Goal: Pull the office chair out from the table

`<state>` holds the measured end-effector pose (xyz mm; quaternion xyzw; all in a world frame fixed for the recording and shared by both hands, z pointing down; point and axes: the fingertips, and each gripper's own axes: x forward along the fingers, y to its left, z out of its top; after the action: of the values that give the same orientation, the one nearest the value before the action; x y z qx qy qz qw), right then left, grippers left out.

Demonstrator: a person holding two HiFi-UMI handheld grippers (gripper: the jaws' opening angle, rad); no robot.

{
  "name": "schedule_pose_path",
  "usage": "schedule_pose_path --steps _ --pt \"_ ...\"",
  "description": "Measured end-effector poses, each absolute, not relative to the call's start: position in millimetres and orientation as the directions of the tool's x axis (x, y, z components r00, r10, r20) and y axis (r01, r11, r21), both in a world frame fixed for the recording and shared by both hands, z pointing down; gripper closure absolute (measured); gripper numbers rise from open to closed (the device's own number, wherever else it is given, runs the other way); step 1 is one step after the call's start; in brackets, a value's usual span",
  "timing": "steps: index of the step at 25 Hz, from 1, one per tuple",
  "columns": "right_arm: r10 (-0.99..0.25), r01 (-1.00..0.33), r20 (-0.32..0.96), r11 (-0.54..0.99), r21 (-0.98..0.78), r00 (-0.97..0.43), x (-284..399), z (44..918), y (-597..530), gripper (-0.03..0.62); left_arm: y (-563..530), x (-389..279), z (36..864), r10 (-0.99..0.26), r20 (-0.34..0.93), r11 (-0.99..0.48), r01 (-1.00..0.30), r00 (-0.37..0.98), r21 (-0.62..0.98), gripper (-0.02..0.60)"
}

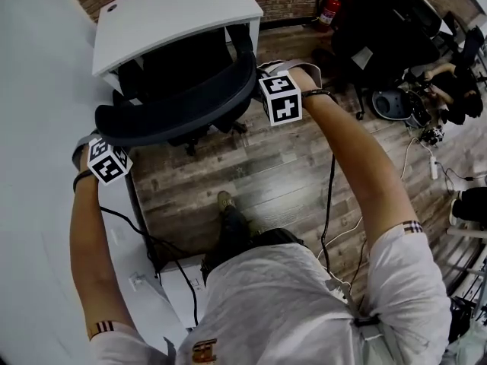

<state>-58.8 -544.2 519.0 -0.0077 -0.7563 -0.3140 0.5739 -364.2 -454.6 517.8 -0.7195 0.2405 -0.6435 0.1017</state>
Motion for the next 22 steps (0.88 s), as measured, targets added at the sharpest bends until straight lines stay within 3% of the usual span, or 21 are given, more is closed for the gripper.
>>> schedule_pose_path --steps 22 --pt "-0.344 0.36 0.879 0.815 0.454 -0.33 -21.8 516.4 -392.4 0.499 -303.5 -329.3 514.5 -0.482 0.874 -0.862 -0.213 0.062 -0.46 0.489"
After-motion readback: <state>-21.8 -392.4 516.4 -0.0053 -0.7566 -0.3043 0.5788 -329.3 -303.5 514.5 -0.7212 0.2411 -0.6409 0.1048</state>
